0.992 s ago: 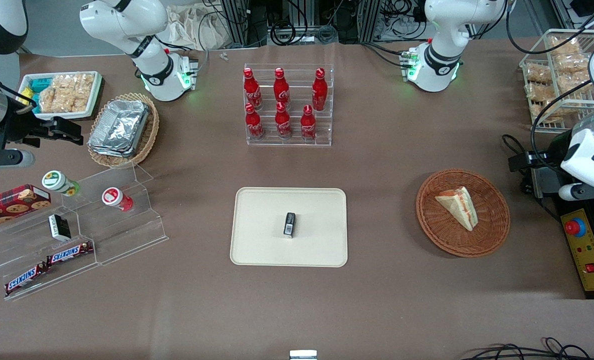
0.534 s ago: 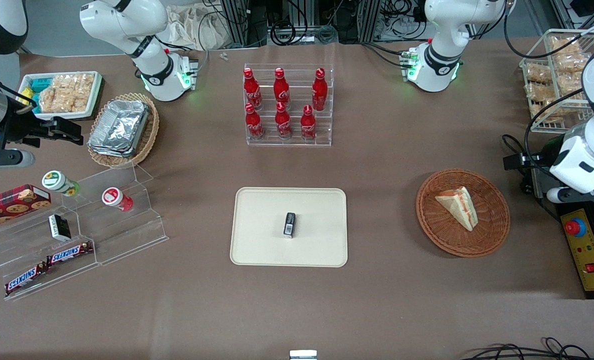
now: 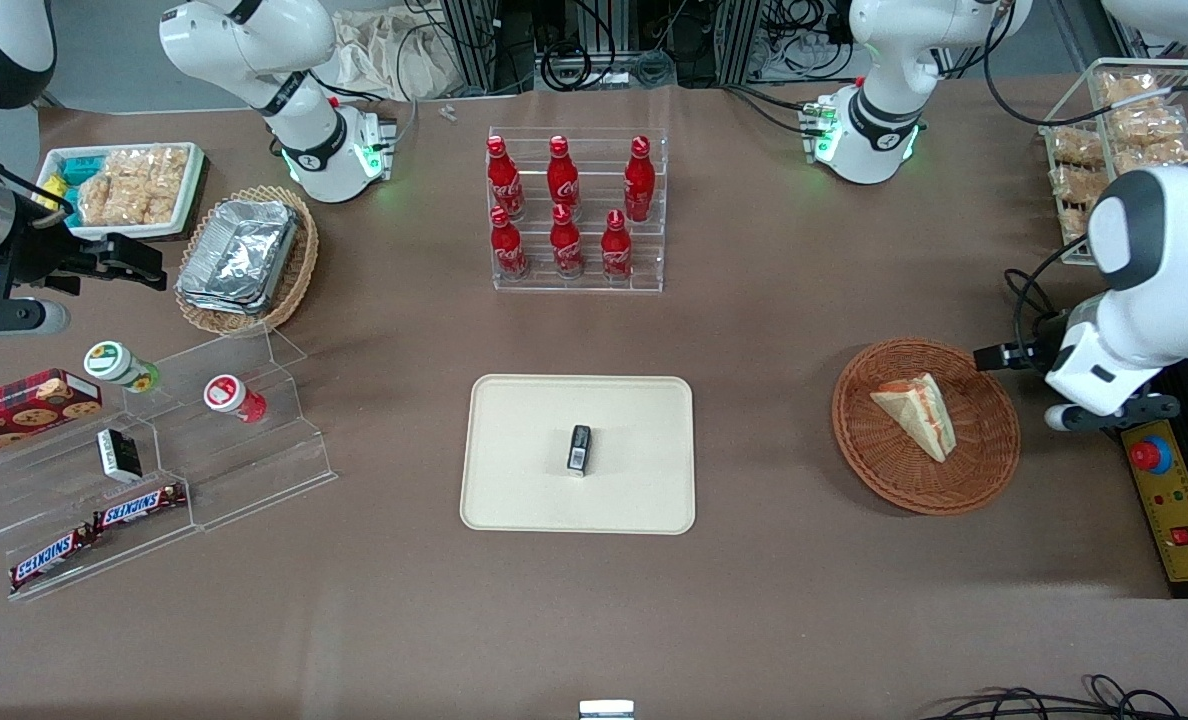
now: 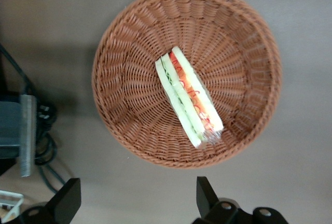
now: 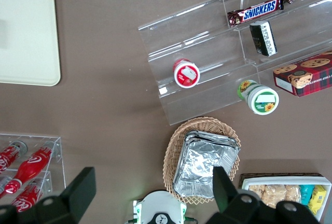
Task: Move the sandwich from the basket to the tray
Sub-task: 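Lower the open left gripper around the sandwich and close it, then lift the sandwich out of the basket and carry it toward the white tray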
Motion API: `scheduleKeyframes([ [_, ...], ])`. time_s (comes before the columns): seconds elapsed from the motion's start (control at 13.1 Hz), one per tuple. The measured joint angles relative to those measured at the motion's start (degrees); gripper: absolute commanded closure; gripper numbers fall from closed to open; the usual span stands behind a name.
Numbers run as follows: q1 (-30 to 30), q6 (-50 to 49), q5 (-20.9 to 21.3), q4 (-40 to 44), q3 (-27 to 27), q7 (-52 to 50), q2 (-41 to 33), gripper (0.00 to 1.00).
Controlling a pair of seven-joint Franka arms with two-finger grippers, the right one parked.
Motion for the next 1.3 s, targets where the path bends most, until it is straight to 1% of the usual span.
scheduleKeyframes([
  [0.15, -0.2, 2.6, -0.1, -2.0, -0.3, -4.7, 1.9, 0.00],
  [0.31, -0.5, 4.5, -0.4, -2.2, -0.5, -9.5, 3.6, 0.00],
  [0.53, -0.6, 8.3, -2.1, -2.2, -1.9, -23.3, 5.3, 0.00],
  [0.76, -0.9, 10.3, -2.6, -2.2, -2.7, -32.9, 6.7, 0.00],
  [1.07, -0.9, 13.7, -2.8, -3.2, -2.8, -37.6, 8.3, 0.00],
  [1.3, -0.9, 17.3, -3.1, -5.7, -2.8, -38.5, 8.9, 0.00],
])
